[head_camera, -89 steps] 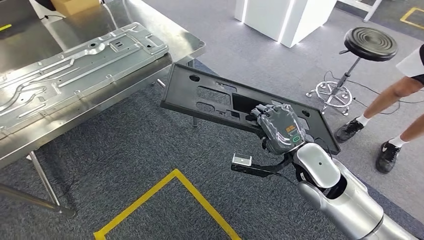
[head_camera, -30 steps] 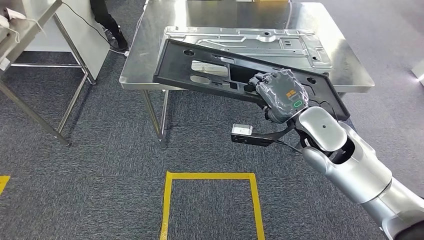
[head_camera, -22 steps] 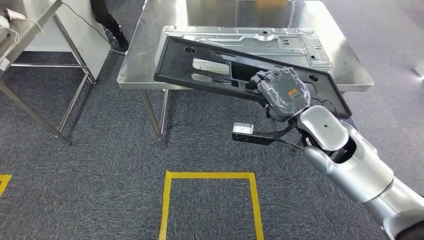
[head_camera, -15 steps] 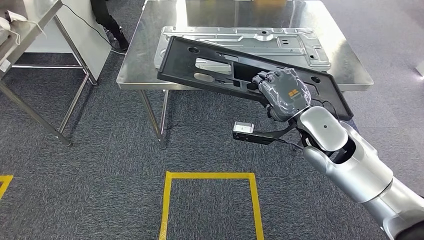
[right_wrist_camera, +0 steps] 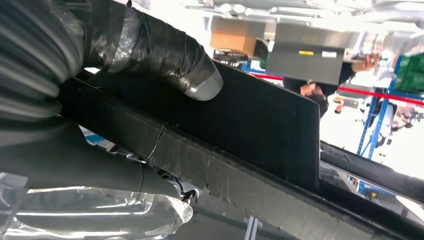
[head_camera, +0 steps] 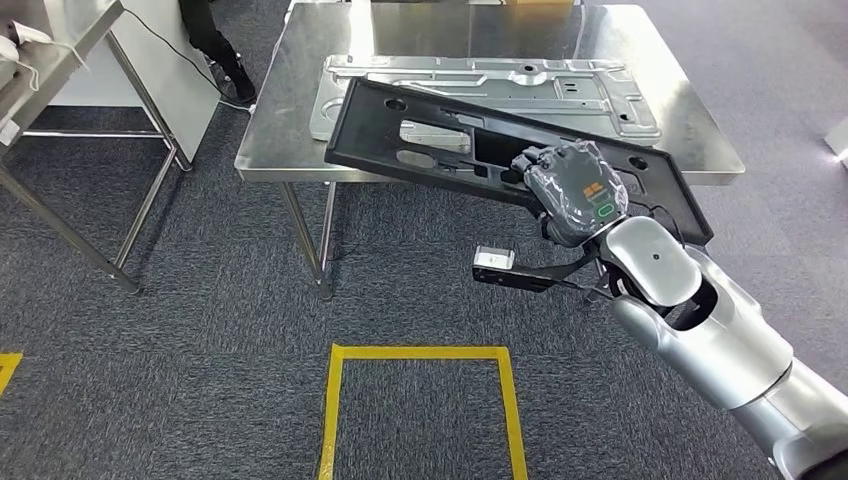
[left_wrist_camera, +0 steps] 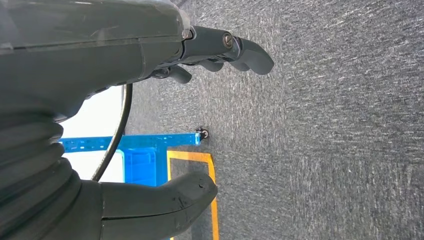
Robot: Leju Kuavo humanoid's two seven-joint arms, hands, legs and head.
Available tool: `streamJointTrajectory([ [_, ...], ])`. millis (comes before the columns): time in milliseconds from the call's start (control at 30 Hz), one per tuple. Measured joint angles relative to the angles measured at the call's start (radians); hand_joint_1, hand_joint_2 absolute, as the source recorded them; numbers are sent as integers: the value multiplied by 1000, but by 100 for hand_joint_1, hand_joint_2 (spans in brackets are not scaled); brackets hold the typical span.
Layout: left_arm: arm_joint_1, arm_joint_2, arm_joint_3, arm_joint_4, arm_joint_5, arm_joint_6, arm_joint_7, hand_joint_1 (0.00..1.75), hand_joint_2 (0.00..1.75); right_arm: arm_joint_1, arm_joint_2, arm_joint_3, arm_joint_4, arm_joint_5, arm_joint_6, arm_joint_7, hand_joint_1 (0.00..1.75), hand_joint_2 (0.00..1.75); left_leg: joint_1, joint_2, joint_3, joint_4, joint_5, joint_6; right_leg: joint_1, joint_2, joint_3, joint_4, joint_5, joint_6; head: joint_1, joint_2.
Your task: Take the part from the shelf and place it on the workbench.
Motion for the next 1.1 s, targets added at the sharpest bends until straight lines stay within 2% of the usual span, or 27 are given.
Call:
streamJointTrajectory([
  [33,0,0,0,0,0,-1,0,0,175,3,-1,0,1,0,0,0,175,175,1,0,0,4,-3,-3,-4,-1,-4,3,12,4,0,0],
  [67,0,0,0,0,0,-1,0,0,175,5,-1,0,2,0,0,0,175,175,3,0,-1,9,-7,-7,-9,-2,13,-35,42,7,0,0],
  [100,0,0,0,0,0,-2,0,0,175,6,-2,0,3,0,0,0,175,175,4,-1,-1,17,-12,-12,-14,-2,46,-102,79,11,0,0],
  [133,0,0,0,0,0,-2,0,0,175,6,-2,0,3,0,0,0,175,175,5,-2,-2,24,-18,-19,-14,0,77,-164,105,12,0,0],
  [167,0,0,0,0,0,-2,0,0,175,6,-2,0,3,0,0,0,175,175,5,-3,-4,32,-24,-25,-15,3,100,-210,121,9,0,0],
  [200,0,0,1,0,0,-2,0,0,175,7,-3,0,3,0,0,0,175,175,3,-4,-6,37,-27,-31,-13,5,111,-233,125,5,0,0],
  [267,0,0,1,0,0,-2,0,0,175,9,-5,0,4,0,-1,0,175,175,3,-6,-8,40,-30,-42,-9,7,110,-236,122,-12,0,0],
  [333,1,-1,2,0,0,-2,0,0,175,9,-5,0,3,0,-1,0,175,175,5,4,-13,52,-42,-52,-9,2,112,-238,122,-27,0,0],
  [400,0,0,5,0,0,-2,0,0,175,10,-5,0,2,0,-1,0,175,175,5,27,-47,128,-85,-60,-11,-4,116,-241,121,-38,0,0],
  [467,-1,0,8,0,0,-3,0,0,175,16,-5,0,2,2,-1,1,175,175,5,39,-114,261,-142,-64,-7,-11,119,-240,117,-44,-1,0],
  [500,0,0,10,0,0,-3,0,0,175,21,-5,0,2,3,-1,2,175,175,5,41,-142,311,-154,-64,-5,-13,121,-240,115,-47,0,0],
  [533,0,-1,12,0,0,-4,0,0,175,27,-5,0,2,4,-2,4,175,175,5,41,-155,330,-148,-62,-3,-15,124,-240,113,-48,-1,0],
  [567,0,-1,14,0,0,-5,0,0,175,30,-5,0,2,4,-2,5,175,175,4,41,-147,305,-122,-58,0,-17,128,-240,110,-48,-1,0],
  [633,1,0,16,0,0,-6,1,0,175,33,-5,0,2,5,-2,6,175,175,0,42,-85,172,-50,-44,3,-19,139,-240,102,-46,0,0],
  [667,1,0,16,0,0,-6,0,0,175,33,-5,0,2,5,-2,7,175,175,-4,44,-53,108,-27,-37,5,-20,142,-240,98,-44,0,0],
  [700,0,0,16,0,0,-6,0,0,175,33,-5,0,2,5,-2,8,175,175,-8,46,-34,68,-18,-32,6,-21,144,-240,96,-40,0,0],
  [767,0,0,16,0,0,-7,1,0,175,37,-5,0,1,7,-3,9,175,175,-14,46,-25,48,-22,-26,6,-23,143,-244,95,-31,0,0],
  [833,1,-1,17,0,0,-8,1,0,175,42,-5,0,0,8,-3,12,175,175,-9,44,-17,34,-19,-19,6,-23,148,-245,89,-19,0,0],
  [867,1,-1,17,0,0,-10,1,0,175,43,-5,0,-1,9,-3,13,175,175,-6,43,-10,26,-17,-15,6,-21,142,-228,77,-14,0,0],
  [900,1,-2,17,-1,0,-13,1,0,175,43,-6,0,-1,10,-4,14,175,175,-3,42,-3,19,-16,-10,6,-19,125,-191,57,-10,0,0],
  [933,1,-3,17,-3,0,-16,1,0,175,46,-7,0,-2,12,-4,15,175,175,-3,42,0,16,-17,-7,4,-16,94,-132,30,-7,1,0],
  [967,1,-6,17,-6,0,-20,2,0,175,50,-7,0,-2,14,-4,15,175,175,-3,41,2,16,-19,-3,3,-14,54,-64,4,-3,1,0],
  [1000,1,-8,17,-10,0,-24,3,0,175,57,-7,0,-2,16,-4,15,175,175,-4,40,4,18,-22,-1,2,-13,16,-5,-11,-1,1,0],
  [1033,1,-11,17,-14,0,-28,4,0,175,64,-7,0,-1,18,-5,14,175,175,-5,38,6,19,-26,0,0,-13,-11,27,-8,1,1,0],
  [1067,1,-14,17,-18,0,-32,5,0,175,69,-8,0,0,19,-5,14,175,175,-5,36,10,21,-31,-1,0,-13,-17,19,16,2,1,0],
  [1100,2,-17,17,-22,0,-36,6,0,175,73,-8,0,0,20,-6,13,175,175,-5,34,16,24,-37,-2,-1,-13,-2,-29,59,1,1,0],
])
